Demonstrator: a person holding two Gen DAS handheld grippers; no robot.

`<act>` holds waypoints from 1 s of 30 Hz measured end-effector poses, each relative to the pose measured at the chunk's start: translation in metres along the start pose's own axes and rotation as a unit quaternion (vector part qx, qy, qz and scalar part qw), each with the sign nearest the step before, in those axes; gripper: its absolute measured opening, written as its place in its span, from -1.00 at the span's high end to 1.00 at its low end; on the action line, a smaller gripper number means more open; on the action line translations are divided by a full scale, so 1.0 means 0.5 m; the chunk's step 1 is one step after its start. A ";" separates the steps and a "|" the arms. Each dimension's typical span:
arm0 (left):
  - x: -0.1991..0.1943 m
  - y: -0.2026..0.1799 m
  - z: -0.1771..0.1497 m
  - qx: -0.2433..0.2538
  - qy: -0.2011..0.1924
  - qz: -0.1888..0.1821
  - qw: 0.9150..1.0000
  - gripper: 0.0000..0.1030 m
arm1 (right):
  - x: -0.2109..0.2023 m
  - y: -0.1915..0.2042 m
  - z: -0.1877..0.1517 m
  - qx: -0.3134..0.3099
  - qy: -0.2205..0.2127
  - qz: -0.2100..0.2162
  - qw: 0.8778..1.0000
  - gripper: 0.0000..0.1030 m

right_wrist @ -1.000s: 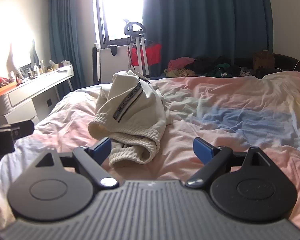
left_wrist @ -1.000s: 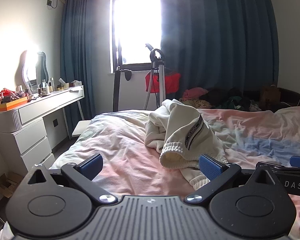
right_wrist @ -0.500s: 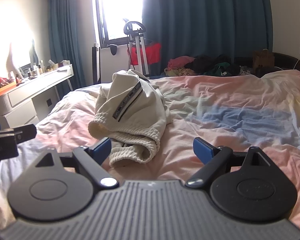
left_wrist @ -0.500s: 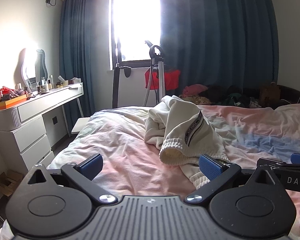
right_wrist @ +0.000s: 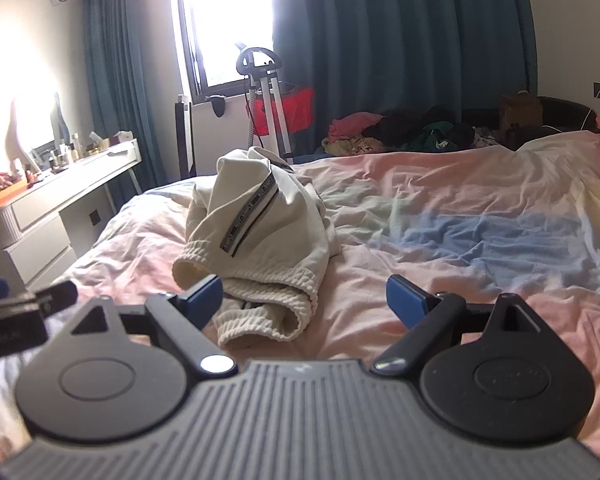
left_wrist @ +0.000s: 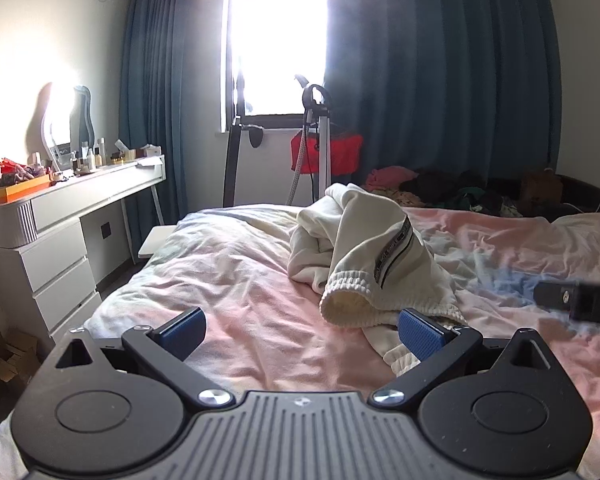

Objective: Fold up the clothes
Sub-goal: 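Reach the left tool to the ribbed ankle cuff and close on it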

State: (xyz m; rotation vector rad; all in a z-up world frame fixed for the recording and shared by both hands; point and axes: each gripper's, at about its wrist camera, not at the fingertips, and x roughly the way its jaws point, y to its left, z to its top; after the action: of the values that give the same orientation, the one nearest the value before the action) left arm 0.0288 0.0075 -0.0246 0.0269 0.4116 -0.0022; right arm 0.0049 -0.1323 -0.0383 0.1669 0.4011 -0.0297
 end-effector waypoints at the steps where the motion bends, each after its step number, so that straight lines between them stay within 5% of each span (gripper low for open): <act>1: 0.017 0.002 0.000 -0.002 0.012 0.000 1.000 -0.99 | 0.004 0.003 0.017 0.000 -0.001 -0.004 1.000 -0.75; 9: 0.195 0.015 0.020 -0.001 0.094 -0.001 0.996 -0.99 | 0.054 -0.015 0.146 0.057 -0.047 -0.002 0.997 -0.75; 16: 0.398 0.003 0.006 0.021 0.136 -0.006 0.991 -0.88 | 0.147 -0.074 0.060 0.100 0.005 -0.010 0.995 -0.75; 22: 0.484 -0.005 0.015 0.046 0.090 -0.038 0.994 -0.84 | 0.247 -0.100 0.006 0.144 0.056 -0.010 0.988 -0.75; 27: 0.518 -0.011 0.031 0.064 0.054 -0.064 0.994 -0.52 | 0.311 -0.094 -0.006 0.157 0.058 -0.018 0.986 -0.75; 29: 0.532 -0.013 0.038 0.072 0.040 -0.074 0.994 0.07 | 0.319 -0.094 -0.015 0.156 0.058 -0.025 0.986 -0.75; 30: 0.533 -0.008 0.044 0.062 0.035 -0.082 0.994 0.20 | 0.320 -0.094 -0.018 0.157 0.058 -0.028 0.986 -0.75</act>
State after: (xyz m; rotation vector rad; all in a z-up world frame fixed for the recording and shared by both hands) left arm 0.2819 0.0039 -0.1115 0.1159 0.4832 -0.1885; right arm 0.1459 -0.1766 -0.1163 0.4697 0.5163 -0.1391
